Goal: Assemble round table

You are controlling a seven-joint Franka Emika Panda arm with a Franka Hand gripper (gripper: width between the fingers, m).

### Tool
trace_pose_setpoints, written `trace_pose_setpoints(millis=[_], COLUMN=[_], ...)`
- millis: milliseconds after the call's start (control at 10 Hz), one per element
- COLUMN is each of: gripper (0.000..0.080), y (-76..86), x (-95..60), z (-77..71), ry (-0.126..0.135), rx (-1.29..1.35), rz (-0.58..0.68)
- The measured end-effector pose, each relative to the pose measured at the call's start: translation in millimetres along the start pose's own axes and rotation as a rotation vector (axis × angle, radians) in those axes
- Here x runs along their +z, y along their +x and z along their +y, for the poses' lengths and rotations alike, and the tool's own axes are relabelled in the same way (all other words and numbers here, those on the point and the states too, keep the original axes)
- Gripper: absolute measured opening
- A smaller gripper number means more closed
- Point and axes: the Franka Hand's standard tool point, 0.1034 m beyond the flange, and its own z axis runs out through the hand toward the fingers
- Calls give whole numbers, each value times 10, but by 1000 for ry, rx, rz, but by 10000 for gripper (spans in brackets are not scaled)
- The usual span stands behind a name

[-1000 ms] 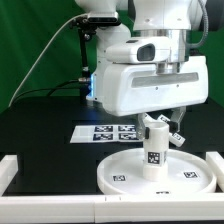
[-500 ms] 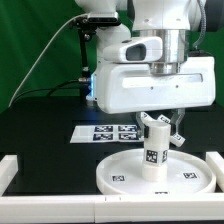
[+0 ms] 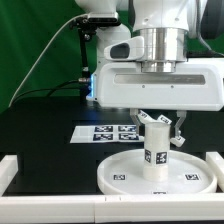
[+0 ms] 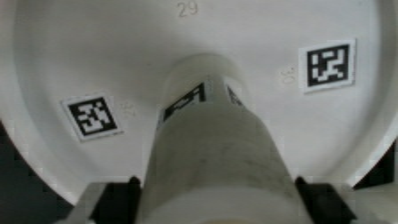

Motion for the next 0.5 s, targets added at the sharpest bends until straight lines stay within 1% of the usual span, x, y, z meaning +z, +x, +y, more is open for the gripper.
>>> trace_pose_setpoints(millis=[100, 300, 400, 500], gripper=[405, 406, 406, 406], y=[24, 26, 35, 19], x=[0, -2, -13, -8], z=[21, 57, 65, 65], ry=[4, 22, 26, 20], rx=[162, 416, 462, 538], rz=[-7, -67, -114, -132])
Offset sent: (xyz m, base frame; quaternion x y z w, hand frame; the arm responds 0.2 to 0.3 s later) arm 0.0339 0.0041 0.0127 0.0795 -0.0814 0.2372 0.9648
